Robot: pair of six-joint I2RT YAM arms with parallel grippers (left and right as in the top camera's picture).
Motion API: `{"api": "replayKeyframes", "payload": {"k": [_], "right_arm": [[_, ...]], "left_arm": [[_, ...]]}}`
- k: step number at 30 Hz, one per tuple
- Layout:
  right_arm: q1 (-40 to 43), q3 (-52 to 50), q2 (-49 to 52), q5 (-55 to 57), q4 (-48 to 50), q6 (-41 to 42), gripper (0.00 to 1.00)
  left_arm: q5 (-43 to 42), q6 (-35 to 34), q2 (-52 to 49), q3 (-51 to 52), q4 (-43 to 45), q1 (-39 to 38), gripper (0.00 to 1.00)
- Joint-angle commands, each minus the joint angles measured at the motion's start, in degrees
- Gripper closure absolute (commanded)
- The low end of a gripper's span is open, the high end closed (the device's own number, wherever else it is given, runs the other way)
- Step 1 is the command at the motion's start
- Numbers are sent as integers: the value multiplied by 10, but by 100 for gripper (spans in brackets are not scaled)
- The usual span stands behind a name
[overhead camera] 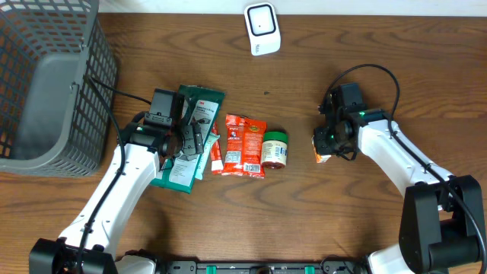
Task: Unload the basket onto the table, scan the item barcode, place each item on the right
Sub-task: 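Lift the Kleenex pack and carry it up toward the scanner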
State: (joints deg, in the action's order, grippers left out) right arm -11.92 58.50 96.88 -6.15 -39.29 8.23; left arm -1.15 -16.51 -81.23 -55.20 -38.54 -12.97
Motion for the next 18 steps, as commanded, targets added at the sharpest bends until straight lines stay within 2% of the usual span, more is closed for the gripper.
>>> {"api": "replayKeyframes", "payload": {"k": [1,5,6,7,8,13,18], "right_arm": [[-5,-4,-2,-1,1,-2,80],[-5,-4,-2,-2,0,-2,83],[-5,-3,-3,-1,-2,-2,87],[-5,-2,-5,-2,-3,-2,97],[-5,2,-9,-1,-6,-2,99],[-5,57,-56,-2,-54,-1,99],[-5,205,-82,-1,-188,-1,99]], "left_arm": [[3,1,-2,6,0,0,15],[3,1,-2,6,0,0,15],[3,1,-2,6,0,0,15],[3,1,-2,6,0,0,15],[3,1,-2,6,0,0,15],[3,1,-2,6,0,0,15],[3,1,-2,6,0,0,15]]}}
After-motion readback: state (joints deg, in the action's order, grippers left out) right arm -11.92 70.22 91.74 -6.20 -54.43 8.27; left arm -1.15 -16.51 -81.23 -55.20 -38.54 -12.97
